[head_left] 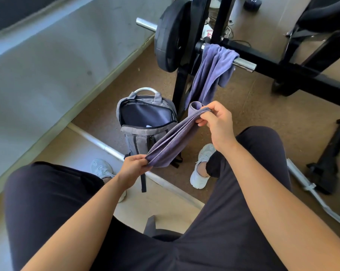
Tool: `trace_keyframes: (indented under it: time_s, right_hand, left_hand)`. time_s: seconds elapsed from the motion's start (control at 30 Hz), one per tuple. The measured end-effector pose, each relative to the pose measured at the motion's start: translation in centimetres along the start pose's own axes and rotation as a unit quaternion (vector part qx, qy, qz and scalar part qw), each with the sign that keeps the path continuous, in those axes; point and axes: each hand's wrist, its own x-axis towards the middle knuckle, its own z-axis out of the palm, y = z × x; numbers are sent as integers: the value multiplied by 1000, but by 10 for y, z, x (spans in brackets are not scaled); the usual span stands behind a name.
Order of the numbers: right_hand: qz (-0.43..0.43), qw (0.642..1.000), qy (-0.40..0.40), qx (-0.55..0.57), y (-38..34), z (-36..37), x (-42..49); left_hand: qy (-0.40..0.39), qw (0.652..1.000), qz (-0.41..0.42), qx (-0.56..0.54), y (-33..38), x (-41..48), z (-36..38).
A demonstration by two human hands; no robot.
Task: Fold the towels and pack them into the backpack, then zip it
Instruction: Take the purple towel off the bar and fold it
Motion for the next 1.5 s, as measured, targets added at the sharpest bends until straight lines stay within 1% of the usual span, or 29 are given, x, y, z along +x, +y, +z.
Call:
trace_keyframes:
  time_s: [0.1, 0.17, 0.23, 0.3, 0.37, 0.4, 0.47, 0.53, 0.6, 0.67, 0.73, 0.77, 0.8, 0.83, 0.93, 1.03, 1.13, 1.17, 1.2, 1.3, 1.33, 1.43, 1.5]
  right_hand:
    - [6, 999, 37, -1, -1, -1, -1]
    - [-5, 996, 70, -49, 0, -2, -2]
    - [-28, 987, 93, -126, 4, -5, 1]
    - [-29, 975, 88, -201, 9, -9, 4]
    - [-14, 965, 70, -252, 14, -11, 7]
    - [-5, 962, 61, -267, 16, -11, 8]
    - [8, 960, 41, -277, 18, -10, 8]
    - [14, 962, 28, -270, 20, -8, 8]
    - [20, 962, 25, -272, 20, -7, 8]
    - [21, 960, 27, -278, 20, -8, 10]
    - [12, 959, 26, -284, 19, -8, 10]
    - [4, 958, 25, -285, 18, -8, 10]
    - [-4, 958, 26, -286, 17, -8, 10]
    - [-10, 957, 30, -287, 17, -8, 11]
    - [-3, 960, 35, -276, 16, -7, 12]
    - [20, 966, 27, -255, 17, -4, 11]
    - [74, 982, -4, -173, 17, -3, 9]
    - [87, 982, -17, -164, 18, -2, 9]
    - [91, 979, -28, -179, 20, -1, 8]
    - [79, 956, -37, -280, 28, 4, 6]
    - [75, 951, -33, -297, 29, 6, 6]
    - [72, 951, -25, -300, 28, 9, 6]
    - [79, 954, -28, -289, 27, 9, 4]
  left_hand:
    - [8, 1000, 4, 27, 0, -5, 2]
    - [16, 1000, 3, 19, 4, -5, 1]
    - [57, 998, 12, -14, 11, -3, -2]
    - [96, 993, 63, -14, 20, -7, -7]
    - [97, 985, 143, 18, 29, -12, -13]
    - [95, 982, 162, 21, 35, -15, -14]
    - [79, 984, 141, -77, 47, -18, -16]
    - [51, 979, 90, -175, 53, -15, -24]
    - [28, 978, 81, -192, 55, -15, -30]
    - [-5, 984, 107, -140, 57, -20, -34]
    - [-29, 987, 156, -16, 57, -23, -40]
    - [-19, 982, 180, 49, 56, -24, -41]
    - [1, 977, 194, 88, 55, -24, -43]
    - [19, 974, 203, 103, 54, -24, -44]
    - [57, 966, 229, 110, 52, -24, -45]
    - [96, 951, 285, 78, 53, -26, -42]
    - [143, 935, 323, 32, 62, -32, -36]
    - [161, 932, 322, 37, 63, -32, -36]
    - [177, 931, 313, 58, 61, -29, -36]
    - [210, 928, 257, 167, 50, -18, -41]
    - [221, 925, 247, 185, 47, -14, -43]
    - [242, 923, 242, 178, 47, -15, -45]
    - [237, 923, 245, 176, 50, -20, -42]
